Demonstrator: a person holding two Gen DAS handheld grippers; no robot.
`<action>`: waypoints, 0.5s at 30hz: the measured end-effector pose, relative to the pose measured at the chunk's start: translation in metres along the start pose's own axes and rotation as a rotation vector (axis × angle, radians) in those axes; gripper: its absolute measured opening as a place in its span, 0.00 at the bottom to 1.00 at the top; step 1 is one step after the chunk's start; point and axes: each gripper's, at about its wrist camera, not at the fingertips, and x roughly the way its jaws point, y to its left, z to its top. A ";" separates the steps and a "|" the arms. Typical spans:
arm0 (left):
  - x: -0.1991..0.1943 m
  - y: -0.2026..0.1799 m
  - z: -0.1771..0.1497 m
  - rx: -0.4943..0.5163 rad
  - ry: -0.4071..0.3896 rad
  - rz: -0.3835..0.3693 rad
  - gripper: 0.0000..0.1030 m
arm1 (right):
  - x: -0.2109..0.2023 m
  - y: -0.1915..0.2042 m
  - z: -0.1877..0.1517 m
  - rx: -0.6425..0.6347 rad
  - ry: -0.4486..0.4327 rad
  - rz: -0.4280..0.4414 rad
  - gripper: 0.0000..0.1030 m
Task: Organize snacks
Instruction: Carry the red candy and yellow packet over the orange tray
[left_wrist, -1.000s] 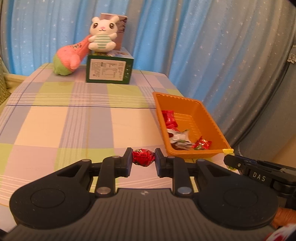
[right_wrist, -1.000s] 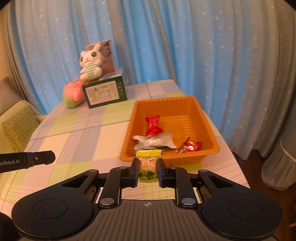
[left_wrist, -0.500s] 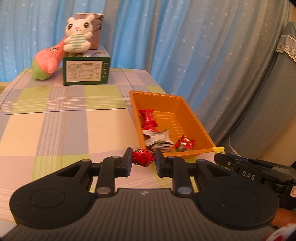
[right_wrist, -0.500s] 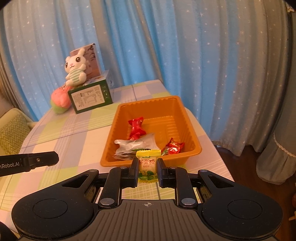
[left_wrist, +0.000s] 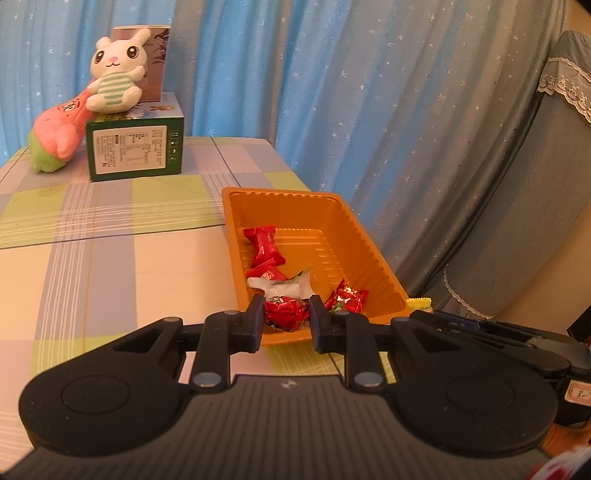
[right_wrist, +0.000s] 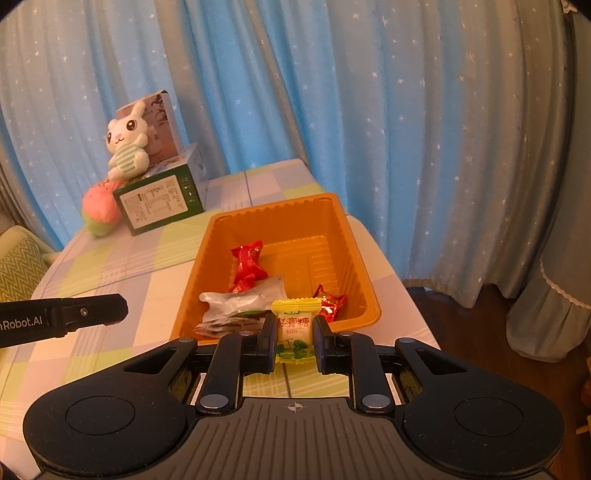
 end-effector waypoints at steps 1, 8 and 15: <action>0.003 0.000 0.001 0.001 0.001 -0.002 0.22 | 0.002 -0.001 0.001 0.001 0.001 -0.001 0.20; 0.024 -0.006 0.016 0.014 0.002 -0.022 0.22 | 0.019 -0.008 0.012 0.003 0.004 -0.001 0.20; 0.047 -0.009 0.033 0.015 0.006 -0.053 0.22 | 0.038 -0.015 0.028 0.001 -0.002 0.002 0.20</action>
